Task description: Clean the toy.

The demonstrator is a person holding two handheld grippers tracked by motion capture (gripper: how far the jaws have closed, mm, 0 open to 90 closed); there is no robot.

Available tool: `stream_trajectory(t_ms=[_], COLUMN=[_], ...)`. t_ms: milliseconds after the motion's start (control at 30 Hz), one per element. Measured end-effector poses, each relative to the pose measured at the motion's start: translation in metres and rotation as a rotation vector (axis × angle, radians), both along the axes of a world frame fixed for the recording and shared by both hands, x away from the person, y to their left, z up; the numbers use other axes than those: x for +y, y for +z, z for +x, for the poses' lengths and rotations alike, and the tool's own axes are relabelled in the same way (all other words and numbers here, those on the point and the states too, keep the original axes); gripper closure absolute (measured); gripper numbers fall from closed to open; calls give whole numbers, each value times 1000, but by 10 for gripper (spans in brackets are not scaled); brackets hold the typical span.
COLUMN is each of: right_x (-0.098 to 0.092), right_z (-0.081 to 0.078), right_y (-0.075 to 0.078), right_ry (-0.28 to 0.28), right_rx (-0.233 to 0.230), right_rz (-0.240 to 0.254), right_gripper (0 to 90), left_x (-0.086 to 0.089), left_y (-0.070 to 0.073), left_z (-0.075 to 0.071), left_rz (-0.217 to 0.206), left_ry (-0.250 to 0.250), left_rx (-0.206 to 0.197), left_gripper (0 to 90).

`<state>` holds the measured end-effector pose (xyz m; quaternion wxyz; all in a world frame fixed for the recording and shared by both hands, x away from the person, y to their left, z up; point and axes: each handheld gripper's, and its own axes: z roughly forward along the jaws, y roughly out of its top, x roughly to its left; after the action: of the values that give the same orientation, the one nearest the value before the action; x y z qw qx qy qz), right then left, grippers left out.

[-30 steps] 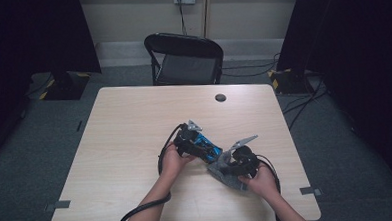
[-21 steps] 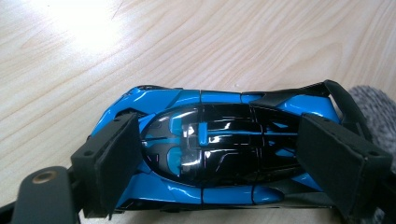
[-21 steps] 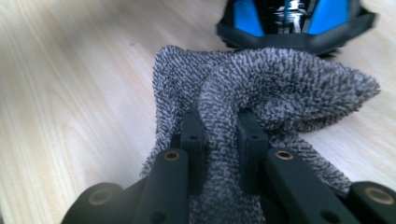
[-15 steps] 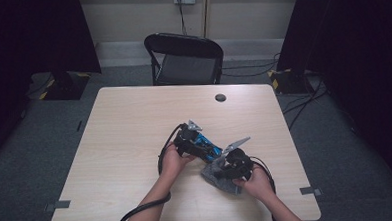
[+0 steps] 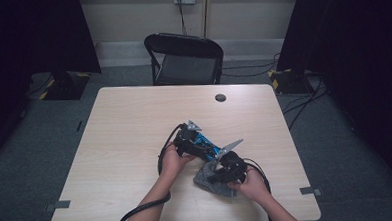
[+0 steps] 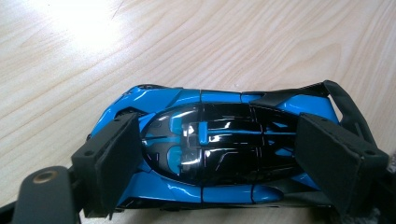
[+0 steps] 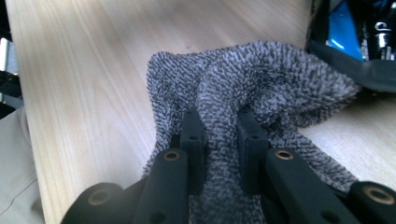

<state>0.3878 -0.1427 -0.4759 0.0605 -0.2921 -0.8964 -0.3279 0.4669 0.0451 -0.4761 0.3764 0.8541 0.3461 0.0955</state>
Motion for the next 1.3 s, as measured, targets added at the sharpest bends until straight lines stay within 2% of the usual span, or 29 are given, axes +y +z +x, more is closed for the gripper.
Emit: stream_trajectory(t_ms=[367,800,1300], right_x=[0,-25,-64], right_z=[-8,-11,0], right_y=[7,30,48], right_ry=[43,49,-22], right_rx=[-26,-73,-91], right_rz=[3,0,14], right_gripper=[766,765,766], left_x=[0,0,0], left_y=[0,0,-1], left_z=[0,0,-1], left_rz=[-4,-3,-9], left_ry=[3,8,10], left_rx=[-1,-2,-8], left_gripper=[153,157,159])
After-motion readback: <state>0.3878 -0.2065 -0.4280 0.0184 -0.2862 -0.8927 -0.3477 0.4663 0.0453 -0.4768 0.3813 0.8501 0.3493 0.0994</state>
